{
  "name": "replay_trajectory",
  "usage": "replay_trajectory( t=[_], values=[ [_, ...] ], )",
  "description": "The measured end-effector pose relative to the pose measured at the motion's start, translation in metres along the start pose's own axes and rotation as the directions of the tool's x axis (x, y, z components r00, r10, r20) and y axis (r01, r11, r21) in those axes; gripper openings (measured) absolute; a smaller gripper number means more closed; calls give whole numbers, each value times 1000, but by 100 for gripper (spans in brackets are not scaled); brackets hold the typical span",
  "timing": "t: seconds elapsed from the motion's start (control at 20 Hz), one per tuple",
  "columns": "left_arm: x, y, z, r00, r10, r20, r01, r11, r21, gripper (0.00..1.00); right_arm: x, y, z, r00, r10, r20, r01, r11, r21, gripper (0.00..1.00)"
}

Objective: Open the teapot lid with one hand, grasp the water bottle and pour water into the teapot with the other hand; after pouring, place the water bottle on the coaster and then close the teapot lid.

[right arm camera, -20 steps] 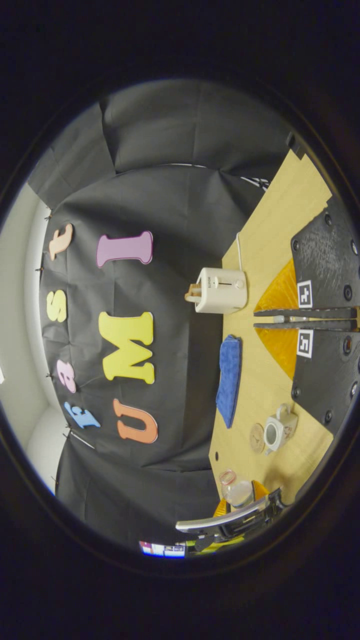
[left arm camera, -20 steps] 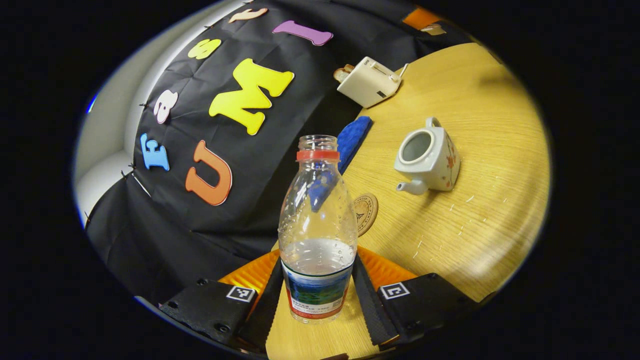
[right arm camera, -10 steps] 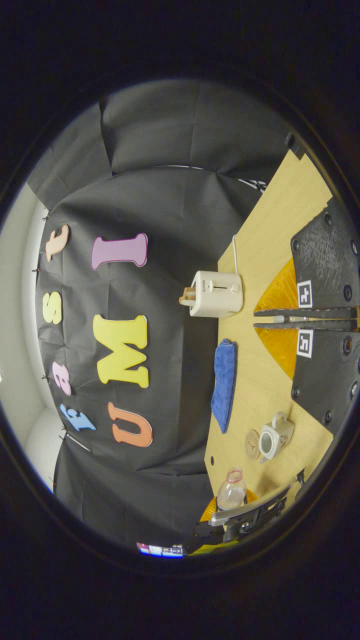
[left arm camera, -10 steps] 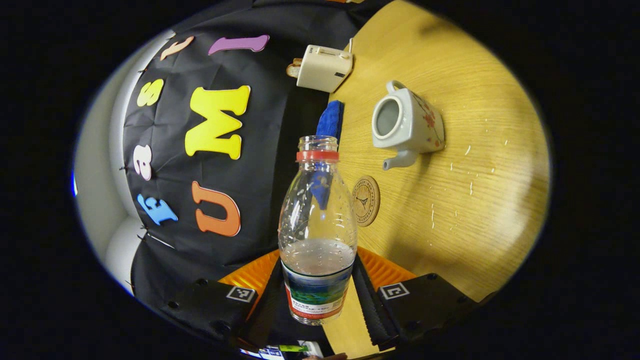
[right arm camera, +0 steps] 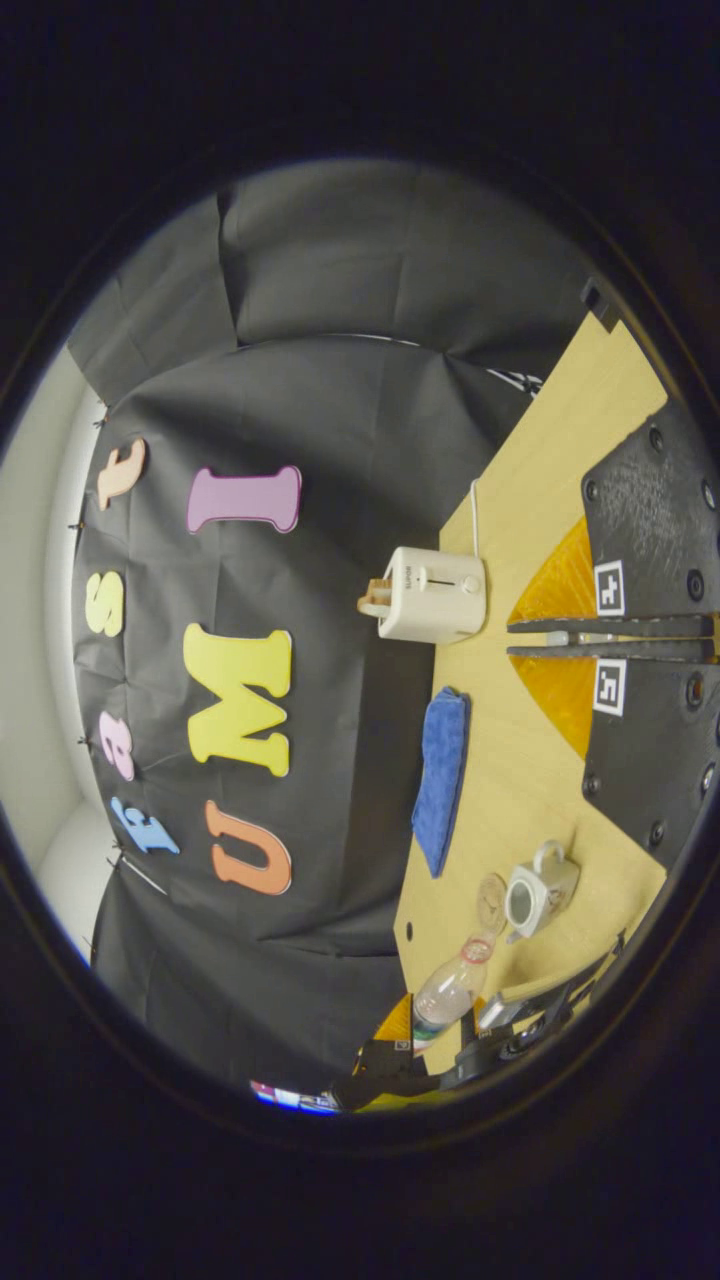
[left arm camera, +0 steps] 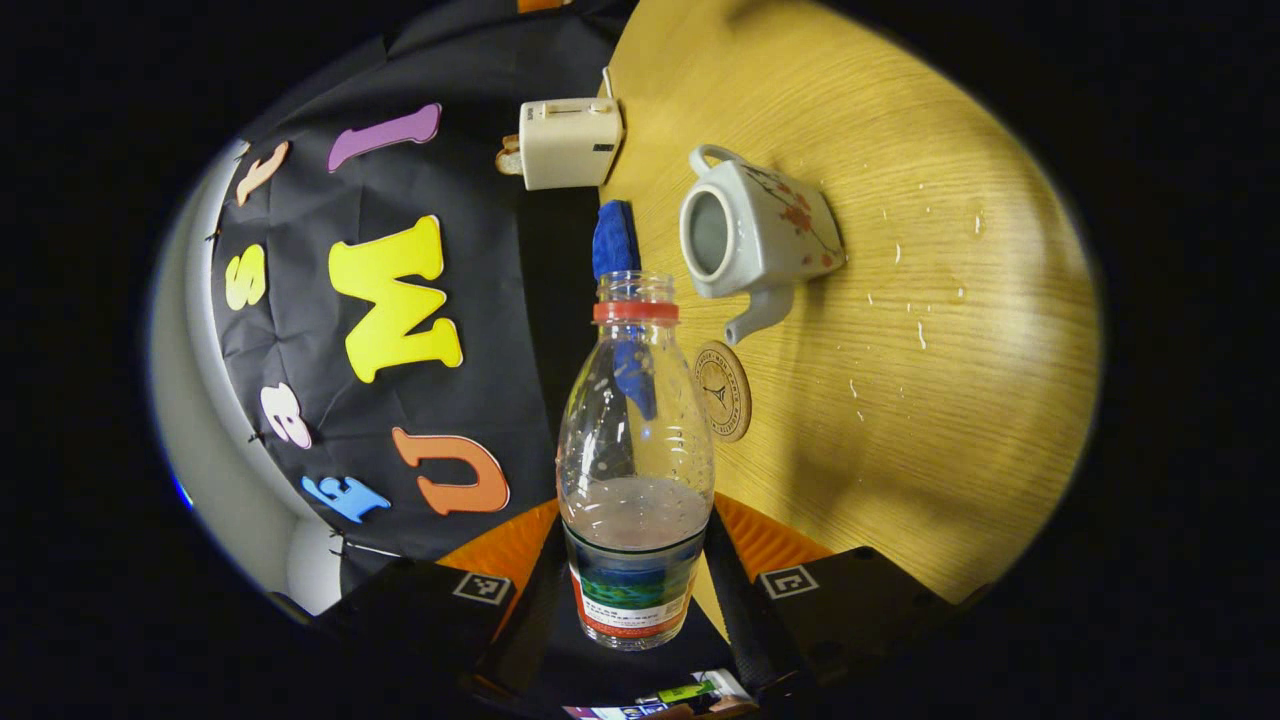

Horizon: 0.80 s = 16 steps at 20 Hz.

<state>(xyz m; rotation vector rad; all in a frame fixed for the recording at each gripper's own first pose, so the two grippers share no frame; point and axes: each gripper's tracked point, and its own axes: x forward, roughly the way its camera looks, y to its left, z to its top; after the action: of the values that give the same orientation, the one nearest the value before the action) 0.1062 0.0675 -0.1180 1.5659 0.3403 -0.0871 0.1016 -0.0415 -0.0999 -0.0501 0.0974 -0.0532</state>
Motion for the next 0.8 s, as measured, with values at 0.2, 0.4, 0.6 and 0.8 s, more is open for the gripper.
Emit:
replay_trajectory(
  t=[0.2,0.4,0.6,0.8],
  values=[
    [0,1,4,999,-14,-29,17,996,89,75,1,-5,1,1000,-4,7,4,1000,19,1],
    [-3,11,16,999,7,-37,-1,986,168,79,2,-9,0,1000,-2,3,2,1000,28,1],
    [1,15,19,998,2,-58,11,975,224,75,1,-12,2,1000,4,9,-4,999,39,1],
    [-3,20,23,997,3,-77,19,960,281,75,-1,-12,6,1000,14,14,-15,998,56,1]
  ],
)
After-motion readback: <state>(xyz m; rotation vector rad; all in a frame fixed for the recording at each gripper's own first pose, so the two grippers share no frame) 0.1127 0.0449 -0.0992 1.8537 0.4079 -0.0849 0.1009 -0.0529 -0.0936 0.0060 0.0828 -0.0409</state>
